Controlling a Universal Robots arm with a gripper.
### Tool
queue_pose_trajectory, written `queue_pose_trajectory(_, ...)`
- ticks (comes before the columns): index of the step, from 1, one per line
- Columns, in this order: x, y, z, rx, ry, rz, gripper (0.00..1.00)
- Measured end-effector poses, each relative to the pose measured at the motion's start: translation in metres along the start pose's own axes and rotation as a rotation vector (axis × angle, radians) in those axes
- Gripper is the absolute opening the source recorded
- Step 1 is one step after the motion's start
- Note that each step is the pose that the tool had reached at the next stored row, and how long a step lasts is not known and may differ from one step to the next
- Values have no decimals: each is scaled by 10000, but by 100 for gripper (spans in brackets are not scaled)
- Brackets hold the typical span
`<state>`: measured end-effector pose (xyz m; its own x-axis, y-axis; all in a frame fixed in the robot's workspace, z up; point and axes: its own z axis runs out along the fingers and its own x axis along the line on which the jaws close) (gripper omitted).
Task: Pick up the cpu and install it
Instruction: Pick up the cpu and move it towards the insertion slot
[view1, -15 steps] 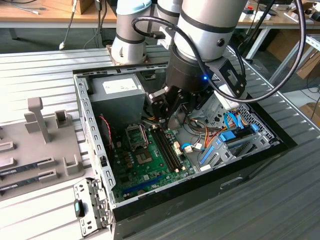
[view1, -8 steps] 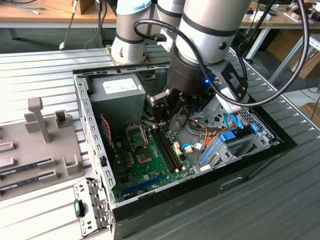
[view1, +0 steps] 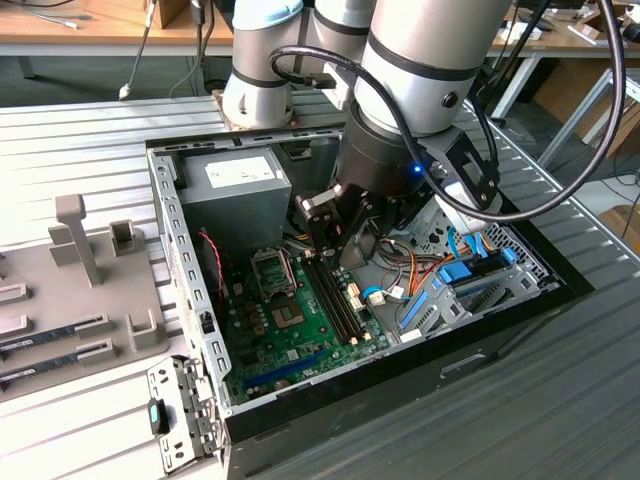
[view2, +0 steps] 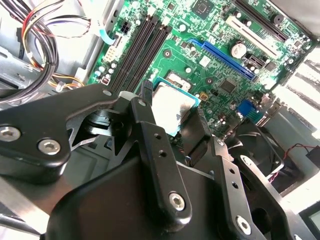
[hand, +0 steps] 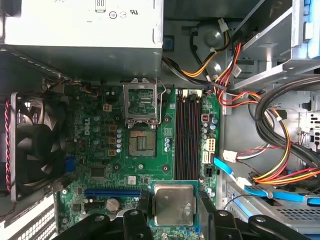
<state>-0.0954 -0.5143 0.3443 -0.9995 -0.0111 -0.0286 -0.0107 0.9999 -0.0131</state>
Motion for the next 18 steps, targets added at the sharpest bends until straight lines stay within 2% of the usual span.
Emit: queue_pose_trajectory(18, 3, -134, 42, 0, 0, 0, 47)
